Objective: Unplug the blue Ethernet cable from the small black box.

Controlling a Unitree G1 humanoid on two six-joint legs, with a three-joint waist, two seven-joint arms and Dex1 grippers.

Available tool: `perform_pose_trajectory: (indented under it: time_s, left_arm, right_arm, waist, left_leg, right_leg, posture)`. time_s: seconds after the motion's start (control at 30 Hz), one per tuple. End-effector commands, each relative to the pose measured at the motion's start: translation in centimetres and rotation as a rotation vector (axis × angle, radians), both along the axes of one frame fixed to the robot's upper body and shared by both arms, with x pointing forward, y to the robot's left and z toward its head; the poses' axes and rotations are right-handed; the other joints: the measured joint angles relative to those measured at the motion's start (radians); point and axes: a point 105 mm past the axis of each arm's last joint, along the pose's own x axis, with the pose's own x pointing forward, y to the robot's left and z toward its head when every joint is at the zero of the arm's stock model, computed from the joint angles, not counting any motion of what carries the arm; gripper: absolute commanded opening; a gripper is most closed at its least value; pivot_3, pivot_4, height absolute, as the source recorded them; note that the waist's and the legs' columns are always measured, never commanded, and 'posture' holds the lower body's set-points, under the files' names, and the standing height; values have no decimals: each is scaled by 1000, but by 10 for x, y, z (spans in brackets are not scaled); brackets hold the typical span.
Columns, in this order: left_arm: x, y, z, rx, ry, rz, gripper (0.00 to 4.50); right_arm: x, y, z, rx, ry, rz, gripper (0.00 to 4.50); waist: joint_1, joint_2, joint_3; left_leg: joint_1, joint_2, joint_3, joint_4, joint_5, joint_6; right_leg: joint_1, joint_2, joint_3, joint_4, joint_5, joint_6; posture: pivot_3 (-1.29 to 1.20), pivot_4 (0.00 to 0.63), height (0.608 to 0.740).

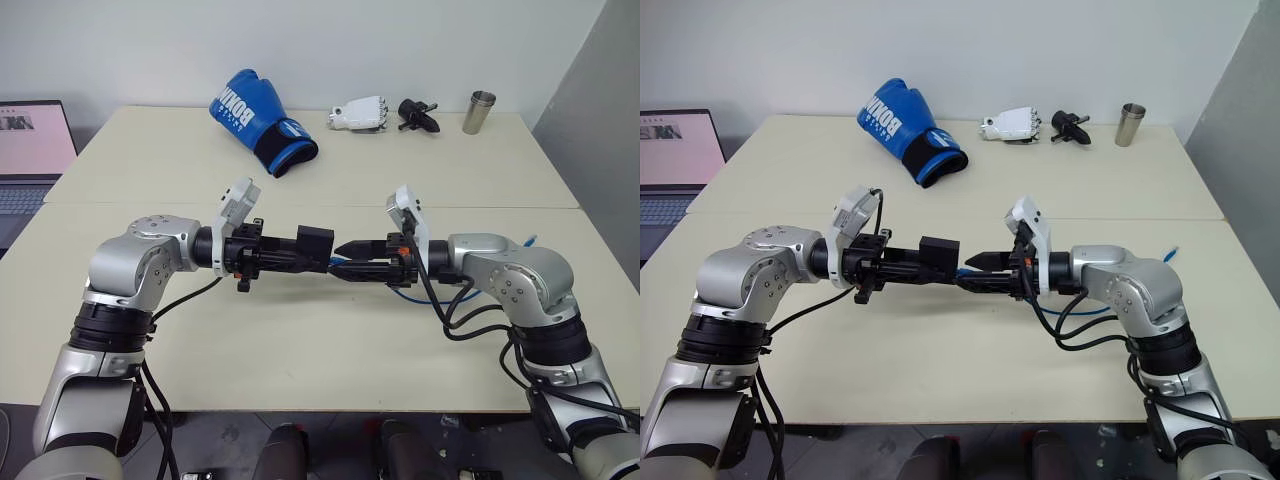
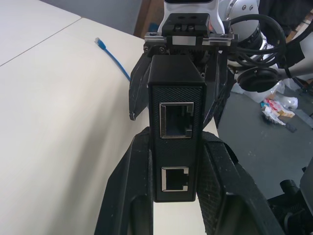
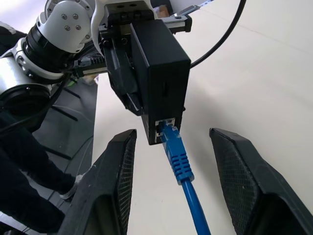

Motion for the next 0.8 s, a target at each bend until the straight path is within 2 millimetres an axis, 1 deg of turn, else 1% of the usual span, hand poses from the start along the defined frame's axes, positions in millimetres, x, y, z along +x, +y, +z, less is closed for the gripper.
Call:
perform_pose_trajectory:
  time_s: [0.03, 0.1, 0.17, 0.23, 0.27, 0.43, 0.7, 0.8]
  left_arm:
    - [-2, -1, 14, -1, -57, -21, 795]
    - [-3, -1, 14, -1, -56, -24, 795]
    - [-4, -1, 13, 1, -56, -29, 795]
    - [-4, -2, 13, 3, -54, -33, 795]
    - [-5, -2, 12, 5, -53, -35, 795]
    - [-6, -1, 10, 15, -51, -42, 795]
    - [-8, -2, 11, 8, -46, -48, 795]
    - [-8, 1, 14, 4, -45, -42, 795]
  right_arm:
    - [-2, 2, 11, 6, -38, 35, 2146]
    - [-2, 3, 11, 4, -37, 37, 1958]
    - [-1, 3, 11, 8, -32, 38, 1517]
    - [-1, 3, 12, 13, -26, 41, 1201]
    - [-2, 3, 14, 20, -17, 46, 953]
    - [-4, 0, 14, 17, 9, 67, 92]
    - [-3, -1, 11, -5, 12, 63, 86]
    - [-2, -7, 5, -29, 15, 51, 86]
  waist:
    - [0, 0, 0]
    - [0, 0, 0]
    - [0, 0, 0]
    - [0, 0, 0]
    - [0, 0, 0]
    - [0, 0, 0]
    - [0, 0, 0]
    - [0, 0, 0]
  left_leg:
    - [0, 0, 0, 0, 0, 0]
    - [0, 0, 0, 0, 0, 0]
    - [0, 0, 0, 0, 0, 0]
    - [0, 0, 0, 0, 0, 0]
    - [0, 0, 0, 0, 0, 0]
    - [0, 0, 0, 0, 0, 0]
    - [0, 0, 0, 0, 0, 0]
    - [0, 0, 0, 0, 0, 0]
  right_leg:
    - [0, 0, 0, 0, 0, 0]
    - [0, 0, 0, 0, 0, 0]
    - [0, 0, 0, 0, 0, 0]
    - [0, 0, 0, 0, 0, 0]
    - [0, 0, 0, 0, 0, 0]
    - [0, 0, 0, 0, 0, 0]
    - [0, 0, 0, 0, 0, 0]
    - [0, 0, 0, 0, 0, 0]
  posture:
    - [0, 150, 740]
    - [0, 150, 740]
    - [0, 150, 740]
    - [0, 150, 740]
    - [0, 150, 740]
    - [0, 150, 740]
    - [0, 150, 740]
    - [0, 150, 740]
